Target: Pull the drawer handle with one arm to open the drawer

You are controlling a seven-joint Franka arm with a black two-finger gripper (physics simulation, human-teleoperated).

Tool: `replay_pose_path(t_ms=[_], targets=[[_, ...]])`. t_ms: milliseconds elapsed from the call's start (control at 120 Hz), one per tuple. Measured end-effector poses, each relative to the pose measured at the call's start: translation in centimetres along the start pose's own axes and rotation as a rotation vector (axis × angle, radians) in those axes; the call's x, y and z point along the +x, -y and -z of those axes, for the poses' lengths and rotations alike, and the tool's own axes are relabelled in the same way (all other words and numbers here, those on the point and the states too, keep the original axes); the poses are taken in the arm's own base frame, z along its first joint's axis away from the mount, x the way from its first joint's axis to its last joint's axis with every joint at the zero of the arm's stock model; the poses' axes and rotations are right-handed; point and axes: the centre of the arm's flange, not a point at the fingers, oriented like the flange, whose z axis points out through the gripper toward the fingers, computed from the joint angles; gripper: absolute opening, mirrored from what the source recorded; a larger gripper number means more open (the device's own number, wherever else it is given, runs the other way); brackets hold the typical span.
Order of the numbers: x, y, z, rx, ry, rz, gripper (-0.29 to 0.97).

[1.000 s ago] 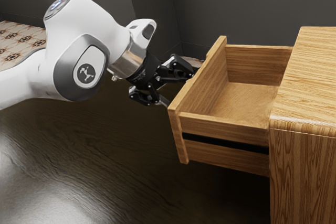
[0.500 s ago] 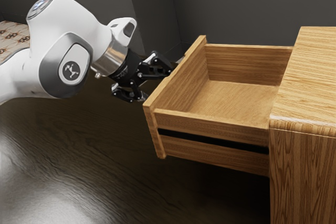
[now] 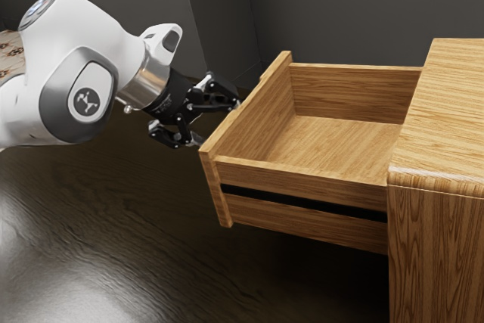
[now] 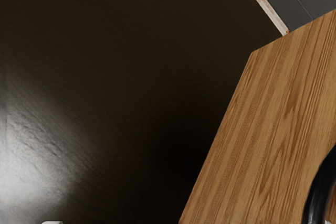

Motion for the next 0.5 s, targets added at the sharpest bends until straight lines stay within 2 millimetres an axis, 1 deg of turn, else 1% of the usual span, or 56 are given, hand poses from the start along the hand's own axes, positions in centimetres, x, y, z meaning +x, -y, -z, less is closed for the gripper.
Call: replay_pose_path(t_ms=[133,317,425,500], targets=[[-0.1,0.0,0.4,0.009,-0.012,-0.018,0.59],[-0.4,-0.2,1.4,0.01,-0.03,-0.039,0.64],[-0.5,-0.4,2.4,0.013,-0.05,-0.058,0.66],[-1.1,-0.9,4.0,0.007,-0.078,-0.084,0.66]])
